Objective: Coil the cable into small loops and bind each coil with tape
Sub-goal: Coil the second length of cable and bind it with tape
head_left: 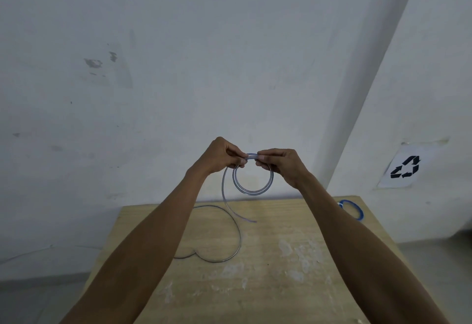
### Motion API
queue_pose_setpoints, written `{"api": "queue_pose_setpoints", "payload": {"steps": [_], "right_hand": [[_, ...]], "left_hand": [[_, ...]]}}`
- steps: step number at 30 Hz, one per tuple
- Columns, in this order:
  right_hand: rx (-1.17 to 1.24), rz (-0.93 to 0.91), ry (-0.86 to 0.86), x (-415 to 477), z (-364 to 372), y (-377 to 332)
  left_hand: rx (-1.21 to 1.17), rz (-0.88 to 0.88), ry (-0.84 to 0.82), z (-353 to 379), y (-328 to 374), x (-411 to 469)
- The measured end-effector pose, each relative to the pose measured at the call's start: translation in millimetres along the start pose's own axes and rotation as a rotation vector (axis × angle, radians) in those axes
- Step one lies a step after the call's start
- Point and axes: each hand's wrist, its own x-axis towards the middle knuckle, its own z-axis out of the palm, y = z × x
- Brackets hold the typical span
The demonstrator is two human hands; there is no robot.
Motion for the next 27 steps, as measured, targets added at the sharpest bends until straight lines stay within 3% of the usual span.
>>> {"api": "queue_pose_setpoints", "payload": {"steps": [6, 12, 16, 20, 27], "right_hand": [[-0.128, -0.033, -0.064, -4, -8, 0], [-0.225, -0.094, -0.061, -6, -7, 3], [-0.206, -0.105, -0.065, -8, -3, -2], [-0.205, -0.106, -0.063, -10, -2, -2], [-0.262, -0.096, -0.059, -13, -5, -5]], "left_hand": [[0.060, -0.016, 0.062, 4, -1, -1], [0.561, 0.065, 0.102, 6, 2, 4], [0.158, 0.008, -0.162, 1, 3, 1], [-0.046, -0.033, -0.099, 3, 5, -7], [-0.158, -0.048, -0.071, 6, 2, -12]]}}
